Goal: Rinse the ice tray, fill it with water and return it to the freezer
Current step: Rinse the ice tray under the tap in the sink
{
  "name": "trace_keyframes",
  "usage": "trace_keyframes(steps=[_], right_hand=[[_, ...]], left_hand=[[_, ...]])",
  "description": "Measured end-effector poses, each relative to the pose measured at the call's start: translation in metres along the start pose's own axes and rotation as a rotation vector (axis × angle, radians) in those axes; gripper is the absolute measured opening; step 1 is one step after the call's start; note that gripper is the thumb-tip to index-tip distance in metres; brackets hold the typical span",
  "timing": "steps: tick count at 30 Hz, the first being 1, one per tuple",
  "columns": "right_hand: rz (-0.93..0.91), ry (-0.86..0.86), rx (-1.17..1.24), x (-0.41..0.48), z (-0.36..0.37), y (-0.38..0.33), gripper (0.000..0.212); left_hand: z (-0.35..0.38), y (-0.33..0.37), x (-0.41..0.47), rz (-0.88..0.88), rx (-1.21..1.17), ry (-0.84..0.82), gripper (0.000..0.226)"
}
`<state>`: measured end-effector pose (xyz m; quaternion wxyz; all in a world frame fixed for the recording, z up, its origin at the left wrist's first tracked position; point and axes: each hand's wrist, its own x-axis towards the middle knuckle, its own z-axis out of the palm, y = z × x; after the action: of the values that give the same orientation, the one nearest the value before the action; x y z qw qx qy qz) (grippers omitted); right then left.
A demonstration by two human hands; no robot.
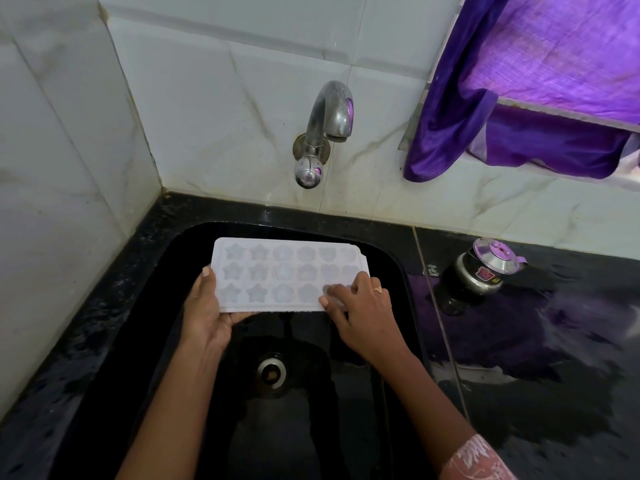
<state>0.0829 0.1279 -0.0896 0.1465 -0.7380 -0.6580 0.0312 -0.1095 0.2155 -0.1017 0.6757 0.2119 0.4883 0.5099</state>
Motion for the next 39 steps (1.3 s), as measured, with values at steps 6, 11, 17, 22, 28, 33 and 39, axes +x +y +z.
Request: trace_keyframes(steps=[6,11,17,22,28,33,39], right_hand=[[-0.021,-0.022,0.066,-0.002,0.004,-0.002,0.065],[-0.020,-0.025,0.078,-0.002,0.003,0.001,0.063],[-0.085,-0.007,0.092,-0.002,-0.006,-0.011,0.054],[-0.127,-0.086,0.044,0.001,-0.002,-0.019,0.050],[-0.150,-0.098,0.056,0.000,-0.001,-0.017,0.045],[-0.166,-0.067,0.007,0.001,-0.005,-0.014,0.051],[-0.138,-0.067,0.010,0.005,-0.001,-0.021,0.060]], left_hand=[[-0.001,-0.001,0.000,-0.004,-0.018,0.006,0.035],[-0.001,-0.003,-0.001,-0.019,-0.024,0.007,0.036],[-0.001,-0.003,0.001,-0.020,-0.014,0.004,0.042],[0.000,-0.005,0.001,-0.031,0.001,-0.005,0.044],[-0.001,-0.002,0.001,-0.028,0.010,-0.010,0.044],[0.001,-0.001,0.000,-0.024,-0.020,-0.014,0.040],[0.005,0.000,-0.003,-0.026,-0.015,-0.018,0.039]])
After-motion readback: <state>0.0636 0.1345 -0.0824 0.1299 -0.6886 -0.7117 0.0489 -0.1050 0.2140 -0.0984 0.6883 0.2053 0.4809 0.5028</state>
